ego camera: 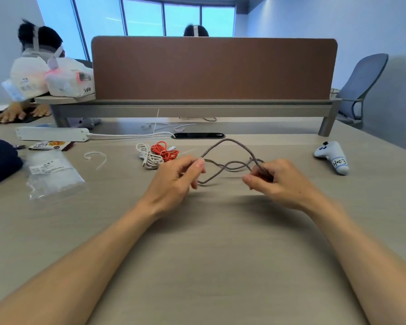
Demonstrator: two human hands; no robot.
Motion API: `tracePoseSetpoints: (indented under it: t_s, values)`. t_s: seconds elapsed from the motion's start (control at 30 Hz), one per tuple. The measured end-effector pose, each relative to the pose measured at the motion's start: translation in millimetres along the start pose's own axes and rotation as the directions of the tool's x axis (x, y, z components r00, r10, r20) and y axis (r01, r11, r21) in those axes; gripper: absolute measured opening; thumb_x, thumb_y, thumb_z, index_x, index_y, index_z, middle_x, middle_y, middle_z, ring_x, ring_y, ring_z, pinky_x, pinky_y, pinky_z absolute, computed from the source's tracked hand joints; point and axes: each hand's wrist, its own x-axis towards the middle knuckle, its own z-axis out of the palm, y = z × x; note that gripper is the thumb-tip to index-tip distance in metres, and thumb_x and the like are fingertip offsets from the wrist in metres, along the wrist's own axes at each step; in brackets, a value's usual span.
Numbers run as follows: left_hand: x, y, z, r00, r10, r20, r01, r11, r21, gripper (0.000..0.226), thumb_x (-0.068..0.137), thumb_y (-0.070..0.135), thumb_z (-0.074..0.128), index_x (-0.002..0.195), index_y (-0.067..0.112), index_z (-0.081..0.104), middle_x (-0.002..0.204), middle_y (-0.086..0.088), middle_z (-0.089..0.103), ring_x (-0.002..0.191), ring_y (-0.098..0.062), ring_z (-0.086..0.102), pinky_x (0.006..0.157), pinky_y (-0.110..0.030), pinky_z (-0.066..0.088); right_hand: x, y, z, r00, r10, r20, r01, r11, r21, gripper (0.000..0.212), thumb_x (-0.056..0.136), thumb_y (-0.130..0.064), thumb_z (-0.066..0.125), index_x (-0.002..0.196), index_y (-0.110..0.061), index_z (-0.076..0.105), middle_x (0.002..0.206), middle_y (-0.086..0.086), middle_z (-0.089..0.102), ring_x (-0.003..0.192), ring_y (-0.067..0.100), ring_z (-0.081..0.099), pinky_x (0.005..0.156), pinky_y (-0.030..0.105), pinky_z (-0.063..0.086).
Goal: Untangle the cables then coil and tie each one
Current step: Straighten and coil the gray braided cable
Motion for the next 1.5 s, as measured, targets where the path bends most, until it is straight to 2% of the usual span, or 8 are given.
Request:
tracePoseSetpoints:
  t_s: [0.13,0.27,0.4,0.57,0.83,0.93,1.17,1.5]
  values:
    - [1.3,3.1,10.5,0.977,-0.207,0.051,0.213,0.948,-0.238,0.075,0.098,0.053,0.022,0.061,0.006,0.066,0.056,-0.003,0.062,0.048,-0.015,0.050,0.049,-0.023,0.039,-2.9,-1.7,-6.2,0.963,0.004,0.268,-0.036,0.993,0.115,0.037,0.071,-0.055,0.052,0.064,-0.021,0.065,0.050,-0.006,0.044,0.050,0.006,0.034,0.050,0.022,0.025]
    - [10.5,-24.1,5.5,0.982,-0.159,-0.099,0.176,0.962,0.209,0.010,0.092,0.026,0.060,0.091,0.025,0.069,0.094,0.008,0.069,0.066,-0.006,0.055,0.071,-0.021,0.043,-3.0,-5.1,-6.3,0.903,-0.051,0.426,-0.137,0.907,0.398,0.050,0.084,-0.044,0.040,0.075,-0.005,0.070,0.054,0.004,0.033,0.050,0.011,0.029,0.049,0.017,0.025]
    - [9.8,-37.8,9.3,0.950,-0.270,0.159,0.142,0.823,0.549,0.045,0.091,0.039,0.056,0.134,0.041,0.045,0.136,0.016,0.050,0.122,-0.017,0.043,0.100,-0.036,0.029,-2.5,-6.8,-5.2,0.830,0.088,0.551,-0.336,0.868,0.367,0.076,0.088,-0.056,0.019,0.079,-0.002,0.072,0.057,0.006,0.031,0.050,0.012,0.026,0.046,0.019,0.025]
    - [9.1,-33.4,11.3,0.980,-0.176,0.096,0.071,0.753,0.655,0.012,0.092,0.038,0.056,0.100,0.035,0.063,0.100,0.009,0.054,0.112,-0.018,0.045,0.079,-0.035,0.025,-4.0,-4.2,-6.3,0.747,0.154,0.647,-0.318,0.937,0.145,0.042,0.083,-0.038,0.045,0.064,-0.012,0.072,0.046,0.000,0.039,0.044,0.016,0.032,0.045,0.026,0.026]
    - [9.3,-27.6,11.4,0.969,0.242,-0.052,-0.159,0.768,0.620,0.012,0.089,0.030,0.054,0.081,0.026,0.062,0.083,0.011,0.066,0.087,-0.020,0.052,0.074,-0.037,0.022,0.5,10.7,-19.7,0.935,0.325,0.144,-0.356,0.863,0.358,0.033,0.062,-0.024,0.052,0.069,0.005,0.066,0.059,0.013,0.054,0.053,0.024,0.052,0.049,0.025,0.042]
    - [9.1,-23.1,12.7,0.914,0.403,-0.052,-0.290,0.736,0.612,0.021,0.090,0.033,0.048,0.082,0.022,0.064,0.079,0.010,0.067,0.078,-0.015,0.052,0.072,-0.038,0.028,6.1,6.9,-13.6,0.951,0.153,-0.268,-0.164,0.986,-0.022,0.014,0.078,-0.026,0.062,0.086,-0.018,0.069,0.081,-0.003,0.061,0.072,0.013,0.057,0.069,0.030,0.048]
    - [10.0,-12.9,19.3,0.770,0.636,-0.043,-0.478,0.620,0.622,0.007,0.095,0.030,0.054,0.091,0.025,0.057,0.075,0.005,0.062,0.074,-0.017,0.045,0.070,-0.039,0.032,16.0,-23.0,22.3,0.963,-0.271,-0.010,0.266,0.953,-0.145,0.028,0.091,-0.037,0.053,0.100,-0.018,0.071,0.085,-0.003,0.070,0.074,0.013,0.058,0.069,0.029,0.045]
    - [16.6,-26.3,-7.7,0.884,0.448,-0.137,-0.313,0.783,0.538,0.025,0.093,0.030,0.047,0.083,0.016,0.065,0.079,0.006,0.068,0.074,-0.009,0.053,0.074,-0.033,0.026,3.2,2.6,-20.8,0.953,-0.060,-0.298,0.054,0.998,-0.029,0.020,0.085,-0.026,0.052,0.068,-0.026,0.061,0.050,-0.002,0.048,0.054,0.016,0.042,0.049,0.021,0.028]
